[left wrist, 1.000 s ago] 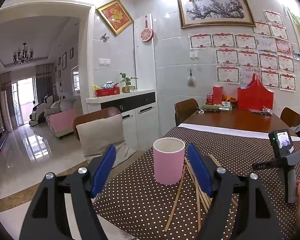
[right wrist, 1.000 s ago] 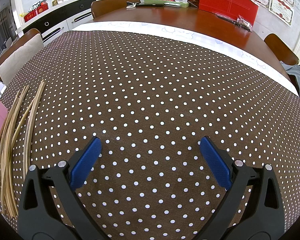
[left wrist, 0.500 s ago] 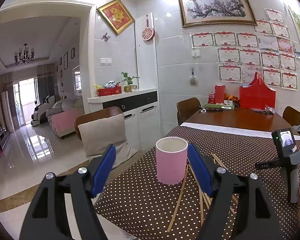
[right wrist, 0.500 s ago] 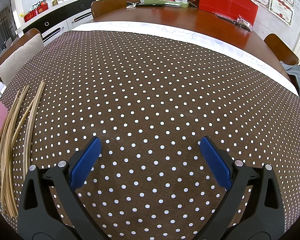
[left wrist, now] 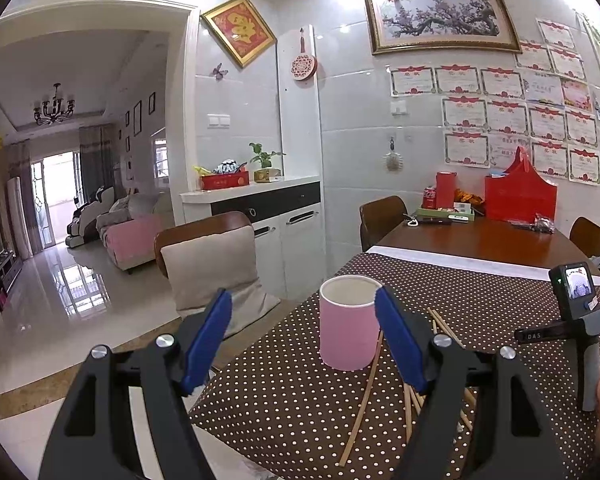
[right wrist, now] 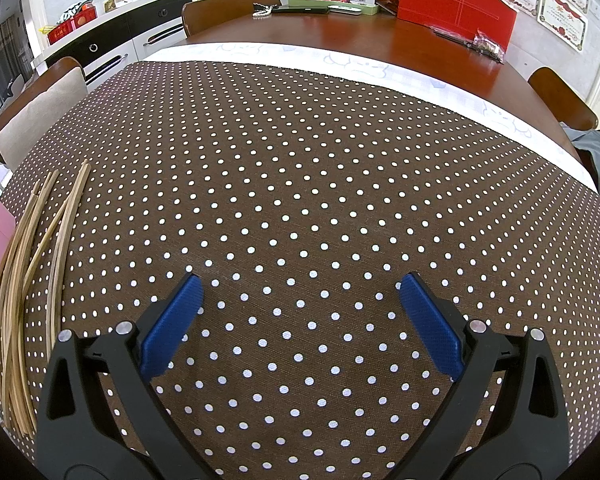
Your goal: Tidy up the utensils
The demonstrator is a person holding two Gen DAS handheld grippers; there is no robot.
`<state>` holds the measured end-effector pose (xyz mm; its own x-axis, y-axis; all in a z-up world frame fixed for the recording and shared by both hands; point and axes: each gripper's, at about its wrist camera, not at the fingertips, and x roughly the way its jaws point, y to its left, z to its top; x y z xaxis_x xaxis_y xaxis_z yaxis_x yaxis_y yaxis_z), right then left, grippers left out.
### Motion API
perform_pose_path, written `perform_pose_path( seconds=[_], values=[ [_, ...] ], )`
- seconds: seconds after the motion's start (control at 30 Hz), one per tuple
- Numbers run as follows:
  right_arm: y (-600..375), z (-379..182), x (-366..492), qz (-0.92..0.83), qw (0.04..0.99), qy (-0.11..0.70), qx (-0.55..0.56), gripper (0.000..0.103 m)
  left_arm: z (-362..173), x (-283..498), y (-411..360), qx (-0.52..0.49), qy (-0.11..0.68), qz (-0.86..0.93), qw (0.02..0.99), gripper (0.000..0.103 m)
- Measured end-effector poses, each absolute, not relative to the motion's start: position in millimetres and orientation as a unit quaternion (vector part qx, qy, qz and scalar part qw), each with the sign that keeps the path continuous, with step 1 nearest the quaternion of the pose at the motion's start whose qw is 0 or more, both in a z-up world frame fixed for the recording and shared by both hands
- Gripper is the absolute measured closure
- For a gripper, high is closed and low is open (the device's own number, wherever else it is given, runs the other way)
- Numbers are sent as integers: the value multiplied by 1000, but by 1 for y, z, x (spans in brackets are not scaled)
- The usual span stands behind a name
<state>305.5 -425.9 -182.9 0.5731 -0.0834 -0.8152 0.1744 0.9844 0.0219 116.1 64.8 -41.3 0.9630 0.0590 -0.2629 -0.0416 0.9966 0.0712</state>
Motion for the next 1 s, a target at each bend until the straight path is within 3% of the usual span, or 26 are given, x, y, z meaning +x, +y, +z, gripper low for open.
perform_pose_path(
  seconds=[1.0],
  values=[
    [-426,-183,305,-73,886,456,50,6,-40,115,71,30,133,28,990,30]
  ],
)
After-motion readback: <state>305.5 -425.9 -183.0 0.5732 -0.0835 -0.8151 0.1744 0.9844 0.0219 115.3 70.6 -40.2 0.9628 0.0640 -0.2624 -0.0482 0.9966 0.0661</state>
